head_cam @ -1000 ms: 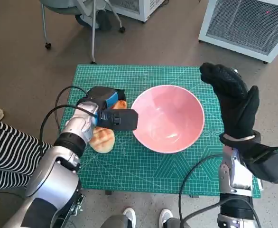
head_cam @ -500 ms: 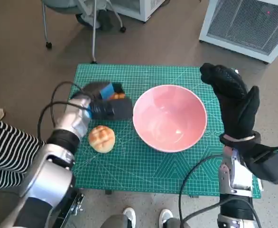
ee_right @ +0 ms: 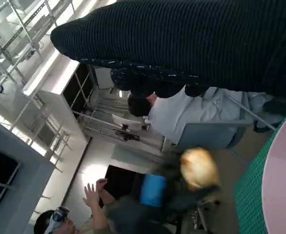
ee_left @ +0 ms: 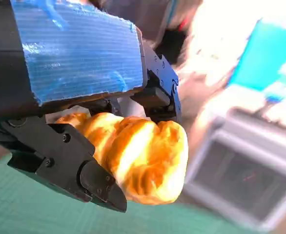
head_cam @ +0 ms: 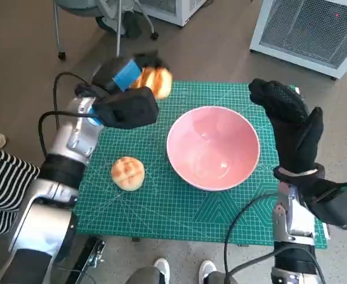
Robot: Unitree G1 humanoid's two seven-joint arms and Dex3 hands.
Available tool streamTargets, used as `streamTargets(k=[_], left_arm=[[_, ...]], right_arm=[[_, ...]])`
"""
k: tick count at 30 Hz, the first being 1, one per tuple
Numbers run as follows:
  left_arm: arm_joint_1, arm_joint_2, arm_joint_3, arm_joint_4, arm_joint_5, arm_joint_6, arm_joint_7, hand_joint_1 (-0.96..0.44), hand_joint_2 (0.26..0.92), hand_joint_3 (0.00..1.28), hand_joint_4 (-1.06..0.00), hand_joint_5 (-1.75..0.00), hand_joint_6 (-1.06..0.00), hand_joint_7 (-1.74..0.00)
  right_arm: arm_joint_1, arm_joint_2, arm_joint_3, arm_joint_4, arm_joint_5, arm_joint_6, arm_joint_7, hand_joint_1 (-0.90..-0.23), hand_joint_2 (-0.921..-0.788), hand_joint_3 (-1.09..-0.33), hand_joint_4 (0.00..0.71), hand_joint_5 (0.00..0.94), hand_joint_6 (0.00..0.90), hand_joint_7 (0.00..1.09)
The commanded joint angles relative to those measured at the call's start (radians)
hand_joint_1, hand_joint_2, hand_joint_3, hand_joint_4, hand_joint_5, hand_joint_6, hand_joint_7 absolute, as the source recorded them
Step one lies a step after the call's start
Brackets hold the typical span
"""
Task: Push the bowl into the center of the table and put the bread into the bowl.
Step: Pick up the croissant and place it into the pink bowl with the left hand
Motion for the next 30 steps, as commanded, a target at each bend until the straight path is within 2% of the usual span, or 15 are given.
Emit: streamTargets(k=[1, 7, 14, 25, 30], left_arm=[[0.100, 0.008, 0.019, -0.226, -0.014, 0.019, -0.043, 0.00, 0.904, 0.01, -0.86, -1.01, -0.66, -1.10], [0.153, -0.003, 0.001, -0.368, 0.006, 0.033, -0.093, 0.00, 0.898, 0.00, -0.85, -0.98, -0.70, -1.09], [0.192, -0.027, -0.033, -0.416, 0.002, -0.003, -0.144, 0.00, 0.887, 0.00, -0.86, -0.97, -0.74, -1.05], [0.200, -0.076, -0.106, -0.330, 0.010, -0.095, -0.199, 0.00, 0.915, 0.01, -0.81, -1.05, -0.65, -1.12], [0.191, -0.090, -0.133, -0.278, 0.030, -0.126, -0.203, 0.00, 0.918, 0.01, -0.80, -1.08, -0.65, -1.11]], right_arm=[[0.019, -0.005, 0.002, 0.013, -0.006, 0.011, 0.003, -0.714, -0.921, -0.705, 0.197, 0.001, 0.126, 0.39], [0.020, -0.004, 0.003, 0.014, -0.005, 0.012, 0.002, -0.713, -0.921, -0.710, 0.196, 0.000, 0.120, 0.39], [0.022, -0.005, 0.001, 0.014, 0.001, 0.017, 0.005, -0.713, -0.921, -0.710, 0.196, 0.000, 0.115, 0.39], [0.031, -0.008, -0.003, 0.003, 0.006, 0.022, 0.005, -0.714, -0.921, -0.709, 0.197, 0.001, 0.114, 0.39], [0.032, -0.009, -0.006, -0.001, 0.010, 0.026, 0.005, -0.714, -0.921, -0.709, 0.197, 0.001, 0.113, 0.39]])
